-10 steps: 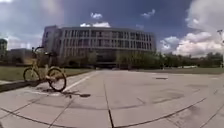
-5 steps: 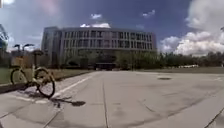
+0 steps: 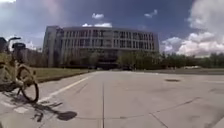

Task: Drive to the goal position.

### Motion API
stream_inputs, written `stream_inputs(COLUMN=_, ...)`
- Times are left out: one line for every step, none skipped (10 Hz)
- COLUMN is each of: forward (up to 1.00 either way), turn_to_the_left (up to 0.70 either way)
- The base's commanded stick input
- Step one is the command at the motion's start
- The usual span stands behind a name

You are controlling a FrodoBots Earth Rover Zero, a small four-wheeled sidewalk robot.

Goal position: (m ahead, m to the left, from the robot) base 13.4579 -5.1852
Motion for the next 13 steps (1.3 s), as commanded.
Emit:
stream_inputs(forward=1.0, turn_to_the_left=0.0)
stream_inputs(forward=1.0, turn_to_the_left=0.0)
stream_inputs(forward=1.0, turn_to_the_left=0.0)
stream_inputs(forward=1.0, turn_to_the_left=0.0)
stream_inputs(forward=1.0, turn_to_the_left=0.0)
stream_inputs(forward=1.0, turn_to_the_left=0.0)
stream_inputs(forward=1.0, turn_to_the_left=0.0)
stream_inputs(forward=1.0, turn_to_the_left=0.0)
stream_inputs(forward=1.0, turn_to_the_left=0.0)
stream_inputs(forward=1.0, turn_to_the_left=-0.39)
stream_inputs(forward=1.0, turn_to_the_left=-0.4)
stream_inputs(forward=1.0, turn_to_the_left=-0.13)
stream_inputs(forward=1.0, turn_to_the_left=0.0)
